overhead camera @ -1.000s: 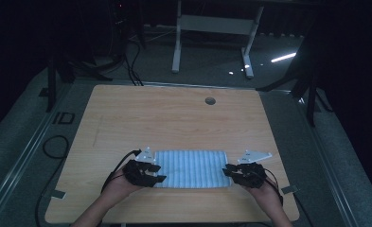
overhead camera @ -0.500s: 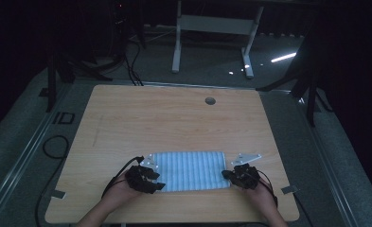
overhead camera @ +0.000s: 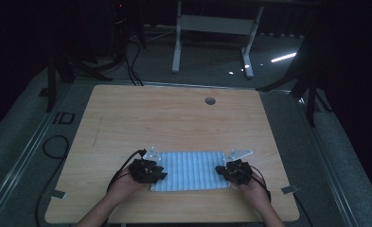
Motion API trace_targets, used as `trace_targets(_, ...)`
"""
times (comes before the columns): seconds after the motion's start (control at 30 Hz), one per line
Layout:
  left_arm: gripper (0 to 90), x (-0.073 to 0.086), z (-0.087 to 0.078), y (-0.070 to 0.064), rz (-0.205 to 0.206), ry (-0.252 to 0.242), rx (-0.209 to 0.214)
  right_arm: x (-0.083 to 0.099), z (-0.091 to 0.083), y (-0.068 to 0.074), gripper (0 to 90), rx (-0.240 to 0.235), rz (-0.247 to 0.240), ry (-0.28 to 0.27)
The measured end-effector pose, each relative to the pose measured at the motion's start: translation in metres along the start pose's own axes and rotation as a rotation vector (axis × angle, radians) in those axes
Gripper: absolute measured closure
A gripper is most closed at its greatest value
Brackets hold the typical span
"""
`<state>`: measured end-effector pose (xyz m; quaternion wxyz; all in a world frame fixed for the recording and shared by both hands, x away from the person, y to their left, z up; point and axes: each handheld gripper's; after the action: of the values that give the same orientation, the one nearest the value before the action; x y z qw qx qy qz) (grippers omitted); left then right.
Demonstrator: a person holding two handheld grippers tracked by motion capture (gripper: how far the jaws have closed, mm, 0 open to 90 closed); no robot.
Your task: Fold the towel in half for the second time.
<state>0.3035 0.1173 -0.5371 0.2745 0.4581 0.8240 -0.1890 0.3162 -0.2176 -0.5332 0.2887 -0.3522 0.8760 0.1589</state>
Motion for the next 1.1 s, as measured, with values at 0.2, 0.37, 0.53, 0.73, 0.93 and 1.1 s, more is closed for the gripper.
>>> trace_targets(0.2,65.6,0.005,0.002,0.013,-0.033,-0.035,-0.004,-0.005,0.010,-0.005,87.8,-0.005,0.006,0.006)
trace_targets(0.37,65.6,0.006,0.003,0.024,-0.047,-0.054,-0.002,-0.015,0.018,-0.012,87.7,-0.013,0.031,0.001)
trace_targets(0.53,65.6,0.001,0.004,0.035,-0.052,-0.040,-0.027,-0.022,0.023,-0.015,87.8,-0.010,0.031,0.003)
trace_targets(0.73,65.6,-0.004,0.005,0.048,-0.067,-0.027,-0.022,-0.033,0.032,-0.023,87.7,-0.005,0.047,-0.002)
trace_targets(0.93,65.5,-0.008,0.007,0.065,-0.088,-0.026,-0.032,-0.046,0.042,-0.032,87.7,-0.004,0.074,-0.014)
trace_targets(1.1,64.9,-0.012,0.007,0.079,-0.096,-0.007,-0.047,-0.058,0.050,-0.036,87.7,0.000,0.080,-0.010)
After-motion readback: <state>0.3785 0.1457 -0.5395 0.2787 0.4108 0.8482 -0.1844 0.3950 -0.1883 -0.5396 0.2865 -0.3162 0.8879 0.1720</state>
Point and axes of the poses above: each handheld gripper's, and its own axes: z roughly forward along the jaws, x roughly out of its underside, y roughly to its left, and after that the axes turned 7 degrees about z, right-handed
